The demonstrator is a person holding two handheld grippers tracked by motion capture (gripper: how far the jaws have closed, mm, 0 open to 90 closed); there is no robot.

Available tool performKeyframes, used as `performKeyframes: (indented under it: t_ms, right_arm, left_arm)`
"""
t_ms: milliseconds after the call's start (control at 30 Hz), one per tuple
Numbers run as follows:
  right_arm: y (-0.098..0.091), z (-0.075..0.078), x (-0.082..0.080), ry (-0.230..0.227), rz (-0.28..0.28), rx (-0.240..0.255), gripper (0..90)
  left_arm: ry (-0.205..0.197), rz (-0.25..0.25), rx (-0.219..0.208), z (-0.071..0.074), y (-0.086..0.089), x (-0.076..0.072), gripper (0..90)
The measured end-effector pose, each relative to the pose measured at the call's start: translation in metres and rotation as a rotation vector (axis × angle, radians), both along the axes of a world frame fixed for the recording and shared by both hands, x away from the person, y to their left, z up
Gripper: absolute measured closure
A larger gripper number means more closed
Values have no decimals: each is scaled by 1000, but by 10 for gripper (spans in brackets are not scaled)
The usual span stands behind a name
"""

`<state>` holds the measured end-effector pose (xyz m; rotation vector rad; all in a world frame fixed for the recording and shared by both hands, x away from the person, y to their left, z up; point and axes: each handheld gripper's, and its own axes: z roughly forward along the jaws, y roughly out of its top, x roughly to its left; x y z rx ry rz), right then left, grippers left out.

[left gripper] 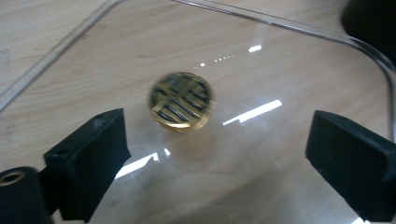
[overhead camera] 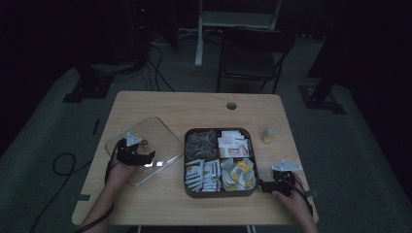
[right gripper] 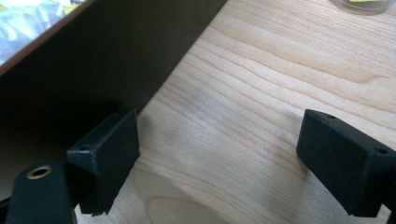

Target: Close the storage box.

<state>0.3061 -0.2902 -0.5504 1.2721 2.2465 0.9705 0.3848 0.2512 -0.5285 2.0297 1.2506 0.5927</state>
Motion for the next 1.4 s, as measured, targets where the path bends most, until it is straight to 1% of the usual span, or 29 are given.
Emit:
performKeyframes:
  t_ms: [33,67,100,133,267,333,367,400,467,500,533,667,767,800,867,900,1100,1233,1400]
  right_arm:
    - [0,0,0,0,0,0,126]
    - [0,0,0,0,0,0,126]
    - [0,0,0,0,0,0,126]
    - [0,0,0,0,0,0,126]
    - [0,0,0,0,0,0,126]
    - [0,0,0,0,0,0,126]
    - [0,0,0,0,0,0,126]
    - [0,0,0,0,0,0,126]
    - [0,0,0,0,0,0,126]
    - [0,0,0,0,0,0,126]
    - [0,0,0,0,0,0,126]
    - [0,0,0,0,0,0,126]
    - [0,0,0,0,0,0,126]
    - [0,0,0,0,0,0,126]
    - [0,0,0,0,0,0,126]
    - [0,0,0,0,0,0,126]
    - [0,0,0,0,0,0,126]
    - [0,0,0,0,0,0,127]
    - [0,0,0,0,0,1,127]
  left_arm:
    - [6,6,1,0,1,2,72]
    - [4,17,0,-1,2,4,111]
    - [6,20,-15,-1,3,6,145]
    - [11,17,-25,-2,4,8,147]
    - [22,25,-27,-4,5,14,205]
    - [22,34,-32,-4,5,17,258]
    - [24,32,-35,-4,6,18,262]
    - [20,32,-33,-4,6,18,316]
    - [21,32,-39,-4,6,20,365]
    - [21,29,-38,-5,6,21,410]
    - [23,30,-33,-5,6,22,429]
    - [8,29,-22,-6,6,24,513]
    - [2,13,-23,-6,6,24,574]
    - [1,14,-15,-6,5,24,586]
    - [9,19,-16,-5,5,25,591]
    - [9,19,-8,-4,4,25,593]
    - [21,18,-17,-1,5,23,596]
    - [9,25,-33,8,8,22,597]
    - [-18,39,-43,25,12,19,598]
